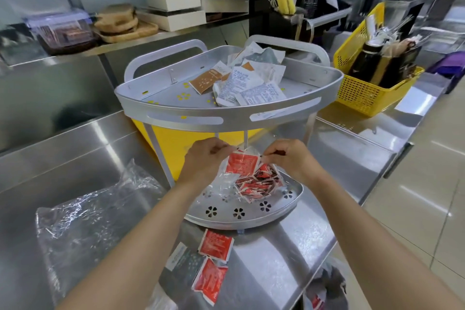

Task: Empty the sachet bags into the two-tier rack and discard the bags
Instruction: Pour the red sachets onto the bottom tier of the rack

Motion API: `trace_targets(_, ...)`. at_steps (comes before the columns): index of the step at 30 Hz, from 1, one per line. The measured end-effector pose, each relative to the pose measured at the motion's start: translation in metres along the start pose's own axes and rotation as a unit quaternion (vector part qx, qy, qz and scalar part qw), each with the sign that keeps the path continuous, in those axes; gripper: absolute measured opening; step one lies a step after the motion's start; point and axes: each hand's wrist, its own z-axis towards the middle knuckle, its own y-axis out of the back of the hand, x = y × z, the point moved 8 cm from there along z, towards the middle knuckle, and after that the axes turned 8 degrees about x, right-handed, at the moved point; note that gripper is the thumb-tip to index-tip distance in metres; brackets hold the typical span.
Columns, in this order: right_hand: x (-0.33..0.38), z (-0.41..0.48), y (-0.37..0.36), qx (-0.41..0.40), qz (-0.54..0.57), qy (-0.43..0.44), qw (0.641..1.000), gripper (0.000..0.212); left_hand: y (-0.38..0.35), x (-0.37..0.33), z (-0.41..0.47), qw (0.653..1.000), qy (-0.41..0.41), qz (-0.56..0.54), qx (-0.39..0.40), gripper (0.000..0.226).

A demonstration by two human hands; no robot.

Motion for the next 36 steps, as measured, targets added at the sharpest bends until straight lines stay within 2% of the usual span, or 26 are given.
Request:
trace_targets(2, 0.004, -0.003, 0.001, 0.002, -0.015, 0.027, 1.000, 0.006, 0.003, -0.011, -0.002, 0.994, -0.038, 0.105, -0.019, 0.016)
trace_targets(4, 0.005, -0.006, 0.002, -0.005, -0.024, 0.031, 0.999, 0.008, 0.007, -0.028, -0.003, 0.970, -0.099, 0.213, -0.058, 0.015)
trace_targets(7, 0.003, -0.009, 0.005, -0.034, -0.027, 0.028, 0.999, 0.006, 0.006, -0.031, -0.002, 0.990, -0.069, 0.125, -0.013, 0.007)
trace_targets(8, 0.000, -0.011, 0.006, -0.039, -0.015, 0.021, 0.999, 0.006, 0.010, -0.032, -0.002, 0.991, -0.064, 0.108, -0.033, 0.006)
trace_targets(9, -0.002, -0.012, 0.007, -0.045, 0.000, 0.016, 0.999, 0.007, 0.014, -0.032, -0.002, 0.992, -0.062, 0.091, -0.057, 0.007)
trace_targets(11, -0.004, -0.015, 0.010, -0.070, 0.014, 0.017, 0.997, 0.006, 0.016, -0.032, -0.004, 0.997, -0.052, -0.010, -0.054, 0.017)
trace_targets(13, -0.002, -0.019, 0.012, -0.101, 0.024, 0.022, 0.994, 0.004, 0.017, -0.034, -0.005, 0.994, -0.059, -0.059, -0.070, 0.026)
trace_targets(16, -0.001, -0.023, 0.009, -0.101, 0.038, 0.016, 0.994, 0.006, 0.008, -0.036, -0.002, 0.992, -0.046, -0.117, -0.028, 0.023)
trace_targets(19, -0.008, -0.025, 0.004, -0.064, 0.059, 0.001, 0.996, 0.020, 0.011, -0.040, -0.003, 0.990, -0.058, -0.120, -0.034, 0.026)
trace_targets(23, -0.011, -0.028, 0.000, -0.030, 0.067, 0.014, 0.997, 0.011, 0.004, -0.043, -0.005, 0.990, -0.046, -0.133, -0.001, 0.022)
trace_targets(26, -0.017, -0.029, -0.006, -0.033, 0.104, 0.017, 0.994, 0.008, 0.002, -0.050, -0.006, 0.990, -0.074, -0.122, 0.002, 0.020)
trace_targets(31, -0.053, -0.030, -0.024, -0.009, 0.068, -0.042, 0.997, 0.015, 0.002, -0.056, -0.009, 0.987, -0.127, -0.102, 0.000, 0.031)
trace_targets(34, -0.071, -0.036, -0.024, -0.032, 0.079, -0.062, 0.994, 0.009, 0.006, -0.052, -0.009, 0.986, -0.140, -0.088, -0.018, 0.031)
trace_targets(36, -0.075, -0.039, -0.014, -0.083, 0.093, -0.064, 0.990, 0.017, 0.011, -0.047, -0.007, 0.986, -0.133, -0.098, -0.040, 0.027)
